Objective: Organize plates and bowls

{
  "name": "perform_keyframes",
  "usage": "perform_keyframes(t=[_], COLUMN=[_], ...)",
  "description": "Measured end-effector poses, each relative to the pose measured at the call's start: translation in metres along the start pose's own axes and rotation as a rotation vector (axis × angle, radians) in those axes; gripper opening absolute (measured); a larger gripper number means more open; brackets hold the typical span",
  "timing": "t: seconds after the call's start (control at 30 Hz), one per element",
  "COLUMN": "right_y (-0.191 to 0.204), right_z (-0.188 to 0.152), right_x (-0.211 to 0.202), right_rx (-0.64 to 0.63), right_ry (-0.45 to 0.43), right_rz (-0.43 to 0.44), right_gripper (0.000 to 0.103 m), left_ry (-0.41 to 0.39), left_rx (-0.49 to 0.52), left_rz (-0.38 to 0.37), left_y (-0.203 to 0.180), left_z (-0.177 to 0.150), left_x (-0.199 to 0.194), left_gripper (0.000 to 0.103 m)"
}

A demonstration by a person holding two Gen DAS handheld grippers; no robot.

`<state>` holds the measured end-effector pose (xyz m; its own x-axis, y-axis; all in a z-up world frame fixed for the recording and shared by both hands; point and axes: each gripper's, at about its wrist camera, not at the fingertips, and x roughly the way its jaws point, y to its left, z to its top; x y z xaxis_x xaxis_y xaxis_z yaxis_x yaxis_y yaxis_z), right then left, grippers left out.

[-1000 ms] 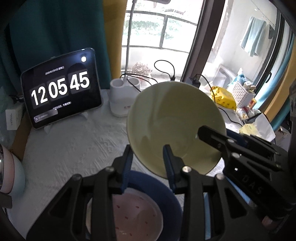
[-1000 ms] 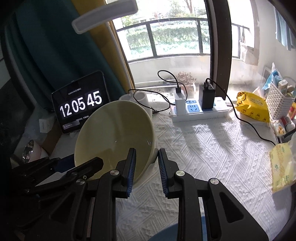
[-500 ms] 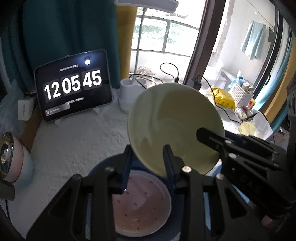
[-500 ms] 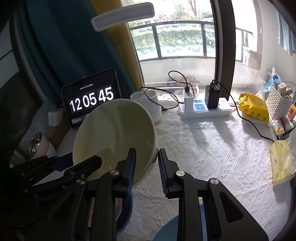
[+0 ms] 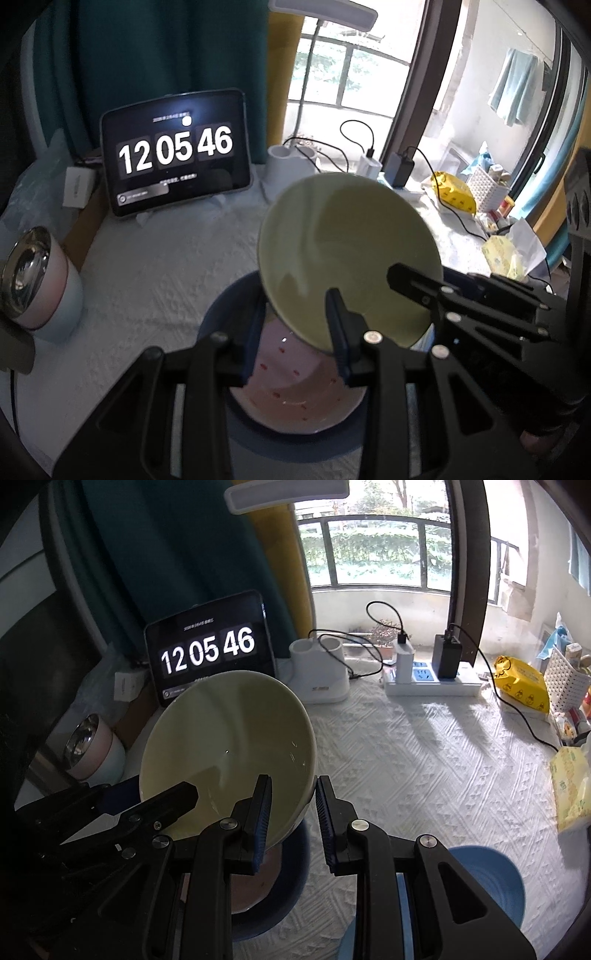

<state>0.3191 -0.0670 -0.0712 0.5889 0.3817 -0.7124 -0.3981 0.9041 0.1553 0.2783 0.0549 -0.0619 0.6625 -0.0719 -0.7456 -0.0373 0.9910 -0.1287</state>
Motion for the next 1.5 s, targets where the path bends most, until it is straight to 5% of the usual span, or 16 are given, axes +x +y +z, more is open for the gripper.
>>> perform_keyframes(t=[0.73,1.5], right_y=[0.036,0.033], right_z=[-0.04,-0.054], right_x=[0.022,0.034], right_rx=[-0.026,-0.015], right_ry=[0.082,0.124], right_rz=[0.0,-0.026], right_gripper=[0.026,0.027], left_ry=[0.039,0.041], left_rx=[-0.038,0.013], left_rz=[0.02,0.038], left_y=[0.029,0.024], left_z=[-0.046,-0.057], left_x=[0.0,0.005], left_gripper=[0.034,0.036])
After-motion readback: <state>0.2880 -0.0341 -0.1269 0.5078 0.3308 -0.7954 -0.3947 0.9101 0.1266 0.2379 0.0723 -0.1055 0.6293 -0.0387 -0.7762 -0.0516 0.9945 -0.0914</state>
